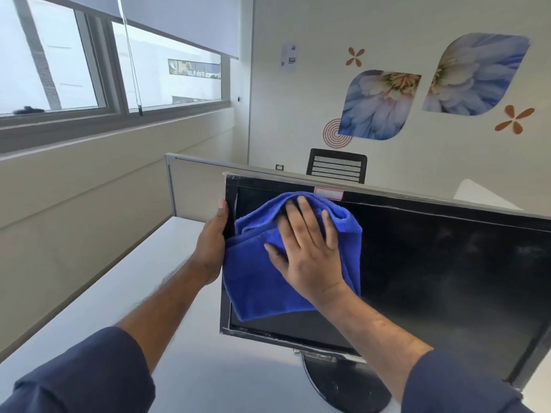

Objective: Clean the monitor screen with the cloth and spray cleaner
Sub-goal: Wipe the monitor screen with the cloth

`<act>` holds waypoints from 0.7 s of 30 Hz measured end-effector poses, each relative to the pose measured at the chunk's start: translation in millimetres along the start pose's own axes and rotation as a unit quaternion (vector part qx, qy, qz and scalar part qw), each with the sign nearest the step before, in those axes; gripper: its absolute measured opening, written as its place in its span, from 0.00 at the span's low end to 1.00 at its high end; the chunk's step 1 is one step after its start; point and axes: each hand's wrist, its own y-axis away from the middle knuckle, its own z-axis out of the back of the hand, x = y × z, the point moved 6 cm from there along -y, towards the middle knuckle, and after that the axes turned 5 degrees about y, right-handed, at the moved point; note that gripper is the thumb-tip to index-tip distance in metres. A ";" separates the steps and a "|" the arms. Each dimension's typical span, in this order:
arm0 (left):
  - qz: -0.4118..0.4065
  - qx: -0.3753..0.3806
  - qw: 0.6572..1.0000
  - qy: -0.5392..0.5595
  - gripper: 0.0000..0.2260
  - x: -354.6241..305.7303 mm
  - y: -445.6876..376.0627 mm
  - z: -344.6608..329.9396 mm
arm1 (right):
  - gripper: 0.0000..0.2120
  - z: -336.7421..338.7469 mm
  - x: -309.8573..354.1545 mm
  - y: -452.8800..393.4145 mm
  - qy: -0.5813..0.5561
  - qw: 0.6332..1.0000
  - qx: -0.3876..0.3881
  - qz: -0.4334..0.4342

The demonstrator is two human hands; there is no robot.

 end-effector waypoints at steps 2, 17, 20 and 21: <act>-0.002 -0.011 1.000 -0.012 0.27 -1.5 0.2 -0.3 | 0.32 -8.0 -3.2 2.4 0.007 0.998 0.069 0.002; 0.003 -0.045 0.997 -0.056 0.29 3.4 -8.4 11.7 | 0.35 -28.1 36.0 46.6 0.005 0.972 0.174 0.156; 0.019 -0.001 0.997 -0.070 0.24 2.5 -11.7 11.1 | 0.33 -21.0 25.2 16.6 -0.008 0.988 0.143 0.064; 0.026 0.016 0.998 -0.062 0.22 1.1 -12.4 10.3 | 0.32 -19.6 22.8 3.6 -0.010 0.991 0.134 0.029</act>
